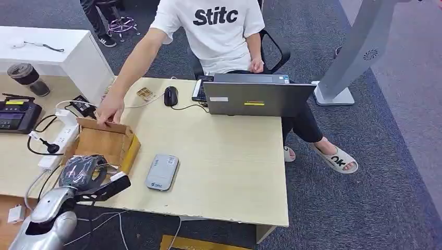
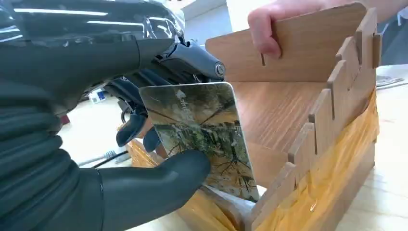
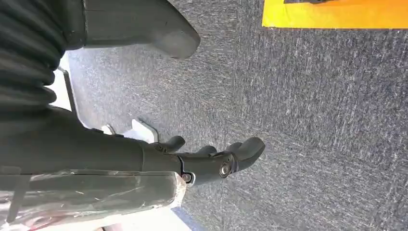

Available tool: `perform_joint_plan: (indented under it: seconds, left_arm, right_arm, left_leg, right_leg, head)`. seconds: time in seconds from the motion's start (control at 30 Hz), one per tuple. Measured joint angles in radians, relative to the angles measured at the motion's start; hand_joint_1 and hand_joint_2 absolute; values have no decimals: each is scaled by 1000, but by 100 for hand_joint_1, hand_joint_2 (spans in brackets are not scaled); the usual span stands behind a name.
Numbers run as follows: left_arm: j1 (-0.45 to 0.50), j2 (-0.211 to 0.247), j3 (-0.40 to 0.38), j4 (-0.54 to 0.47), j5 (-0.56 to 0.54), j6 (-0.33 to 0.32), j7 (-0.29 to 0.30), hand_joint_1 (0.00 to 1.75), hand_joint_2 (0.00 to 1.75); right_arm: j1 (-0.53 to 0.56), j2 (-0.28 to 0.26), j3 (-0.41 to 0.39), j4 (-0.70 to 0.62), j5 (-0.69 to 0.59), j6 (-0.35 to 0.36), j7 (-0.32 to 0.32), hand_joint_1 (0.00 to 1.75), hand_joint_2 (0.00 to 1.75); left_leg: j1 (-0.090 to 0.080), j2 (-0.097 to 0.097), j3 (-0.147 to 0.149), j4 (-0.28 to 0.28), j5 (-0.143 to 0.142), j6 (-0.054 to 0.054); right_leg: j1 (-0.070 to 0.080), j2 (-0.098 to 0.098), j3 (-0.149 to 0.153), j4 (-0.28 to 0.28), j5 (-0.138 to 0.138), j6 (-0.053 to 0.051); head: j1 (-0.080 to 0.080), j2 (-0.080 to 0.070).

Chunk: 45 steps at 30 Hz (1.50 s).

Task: Pass the card to the sensor for recognition and then transmit it.

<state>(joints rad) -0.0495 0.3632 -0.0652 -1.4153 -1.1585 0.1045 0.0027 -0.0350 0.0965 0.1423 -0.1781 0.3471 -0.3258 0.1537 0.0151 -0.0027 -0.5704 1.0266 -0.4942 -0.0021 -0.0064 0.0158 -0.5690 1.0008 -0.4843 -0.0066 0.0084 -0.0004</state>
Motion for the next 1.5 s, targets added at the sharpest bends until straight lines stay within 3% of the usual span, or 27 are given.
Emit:
perform_joint_plan:
  seconds: [0.33, 0.53, 0.8, 1.03, 1.23, 1.27, 1.3, 1.33, 1.37, 1.5]
  left_arm:
    - [-101, 91, 2, -10, -34, 4, 38, 152, 175]
    - [-179, 123, 5, -10, -48, 4, 50, 155, 175]
    - [-307, 190, 8, 18, -132, 40, 82, 147, 175]
    - [-394, 214, 23, 117, -169, 78, 113, 150, 175]
    - [-412, 216, 24, 160, -169, 80, 114, 148, 175]
    - [-414, 216, 24, 164, -169, 80, 114, 145, 175]
    - [-417, 215, 24, 169, -169, 81, 114, 52, 175]
    - [-420, 215, 24, 174, -170, 81, 115, 16, 175]
    - [-424, 214, 24, 179, -170, 82, 117, 0, 175]
    - [-427, 208, 30, 199, -160, 156, 137, 0, 175]
  right_arm:
    - [1, -4, 0, 0, 18, -3, -1, 0, 175]
    - [1, -5, 0, 0, 19, -3, -1, 0, 175]
    - [0, -6, 3, 0, 39, -2, 10, 0, 175]
    - [0, -7, 7, 0, 59, 0, 12, 0, 175]
    - [0, -7, 8, 0, 68, 0, 13, 0, 175]
    - [-1, -7, 8, 0, 68, 0, 13, 0, 175]
    - [-1, -7, 9, 0, 68, 0, 13, 0, 175]
    - [0, -7, 9, 0, 68, 0, 13, 0, 175]
    - [0, -7, 10, 0, 69, 0, 16, 0, 175]
    - [0, -7, 16, 0, 71, 0, 21, 0, 175]
  left_leg:
    - [1, -1, 0, 0, 1, -1]
    - [1, -1, 0, 0, 1, -1]
    - [1, -1, 0, 0, 1, -1]
    - [1, -1, 0, 0, 1, -1]
    - [1, 0, 0, 0, 1, -1]
    - [1, 0, 0, 0, 1, -1]
    - [1, 1, 0, 0, 1, -1]
    - [1, 2, 0, 0, 1, -1]
    - [1, 3, 0, 0, 1, -1]
    - [1, 2, 0, 0, 1, -1]
  right_leg:
    - [0, -1, 0, 0, 0, 0]
    - [0, 0, 0, 1, 0, 0]
    - [0, -1, 0, 1, 0, 0]
    - [1, -1, 0, 1, 0, 0]
    - [1, 0, 0, 1, 0, 0]
    - [1, 0, 0, 1, 0, 0]
    - [1, 1, 0, 1, 0, 0]
    - [1, 2, 0, 1, 0, 0]
    - [1, 3, -1, 1, 0, 0]
    - [1, 2, -1, 1, 0, 0]
  head:
    - [0, 0]
    - [0, 0]
    - [0, 0]
    - [0, 0]
    - [0, 0]
    - [0, 0]
    - [0, 0]
    - [0, 0]
    - [0, 0]
    - [0, 0]
